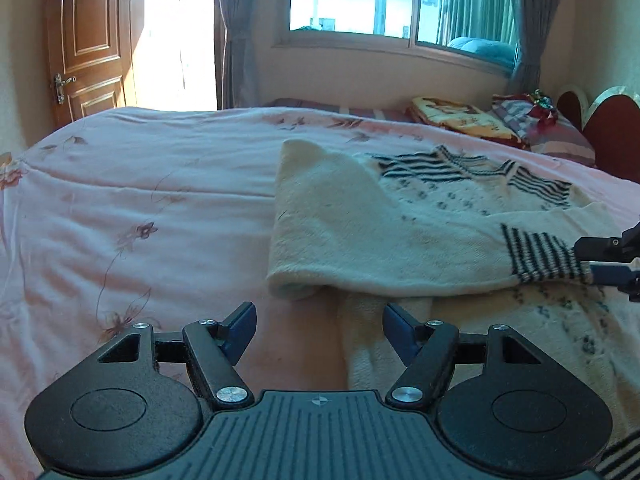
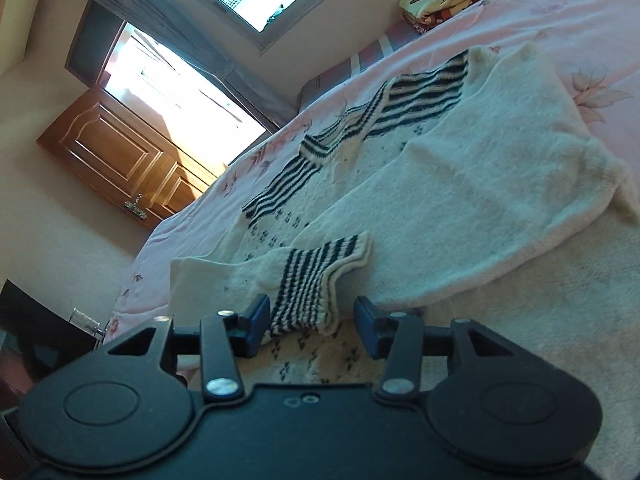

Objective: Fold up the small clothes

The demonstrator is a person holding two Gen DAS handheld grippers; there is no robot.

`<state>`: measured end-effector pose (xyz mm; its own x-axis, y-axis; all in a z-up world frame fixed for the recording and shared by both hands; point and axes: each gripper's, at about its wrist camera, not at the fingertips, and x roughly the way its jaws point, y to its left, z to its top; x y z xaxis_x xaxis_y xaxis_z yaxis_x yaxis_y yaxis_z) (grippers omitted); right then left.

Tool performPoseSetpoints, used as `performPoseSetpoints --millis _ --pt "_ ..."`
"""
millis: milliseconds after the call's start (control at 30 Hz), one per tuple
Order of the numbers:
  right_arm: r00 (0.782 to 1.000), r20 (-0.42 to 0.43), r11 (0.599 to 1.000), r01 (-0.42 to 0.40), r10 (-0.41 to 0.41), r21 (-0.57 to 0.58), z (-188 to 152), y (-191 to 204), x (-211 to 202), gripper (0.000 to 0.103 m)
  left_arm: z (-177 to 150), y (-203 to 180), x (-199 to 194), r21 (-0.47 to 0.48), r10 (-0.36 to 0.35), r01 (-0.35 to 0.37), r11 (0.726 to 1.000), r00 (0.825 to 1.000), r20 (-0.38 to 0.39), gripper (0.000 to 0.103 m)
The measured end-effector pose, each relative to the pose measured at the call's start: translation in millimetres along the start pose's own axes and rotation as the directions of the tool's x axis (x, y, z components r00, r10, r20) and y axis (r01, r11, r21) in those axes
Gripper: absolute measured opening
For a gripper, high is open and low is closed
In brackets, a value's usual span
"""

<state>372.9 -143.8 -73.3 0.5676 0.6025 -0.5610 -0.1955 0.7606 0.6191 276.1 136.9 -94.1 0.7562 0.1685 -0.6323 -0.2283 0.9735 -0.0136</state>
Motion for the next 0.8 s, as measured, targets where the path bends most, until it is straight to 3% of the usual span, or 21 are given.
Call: performPoseSetpoints --millis 33,100,167,200,267,567,600,633,667,800 --pt "1.000 -0.009 0.999 0.029 -0.029 -0.042 2 6 5 0.005 -1 2 3 0.002 -0.003 0.003 1.000 1.000 0.003 0.070" --pt "0.995 0.041 0.984 0.092 -0.087 -0.150 4 21 0 0.006 1 2 6 0.013 0.005 -0.005 1.000 1.000 0.019 0.070" --pt "0.987 0.111 0.965 0.142 -0.119 -0.221 10 31 -15 0.006 3 -1 11 0.030 0.014 -0.014 0.999 1.000 0.017 0.041" --pt "0.981 0.145 0.958 0.164 -0.132 -0.234 13 33 -23 0.006 5 -2 15 0.034 0.013 -0.014 0.999 1.000 0.006 0.037" --pt "0.968 0.201 0.957 0.196 -0.152 -0.216 22 27 -41 0.006 8 -4 19 0.033 0.010 -0.010 0.999 1.000 0.008 0.036" --pt "0.958 0.192 0.951 0.248 -0.213 -0.183 32 -2 -51 0.006 17 -11 30 0.080 -0.031 0.029 0.996 0.999 0.012 0.036" --pt "0.957 0.193 0.950 0.251 -0.215 -0.186 33 -3 -51 0.006 18 -11 31 0.081 -0.039 0.037 0.996 0.999 0.017 0.033" --pt "0.956 0.195 0.948 0.255 -0.218 -0.192 33 -3 -51 0.006 20 -12 31 0.085 -0.054 0.052 0.995 0.998 0.014 0.020" --pt "0.955 0.198 0.945 0.260 -0.221 -0.200 34 -2 -52 0.006 21 -13 32 0.089 -0.062 0.061 0.994 0.998 0.011 0.016" --pt "0.951 0.208 0.938 0.271 -0.227 -0.216 37 -2 -56 0.006 24 -17 31 0.099 -0.065 0.063 0.993 0.998 0.021 0.012"
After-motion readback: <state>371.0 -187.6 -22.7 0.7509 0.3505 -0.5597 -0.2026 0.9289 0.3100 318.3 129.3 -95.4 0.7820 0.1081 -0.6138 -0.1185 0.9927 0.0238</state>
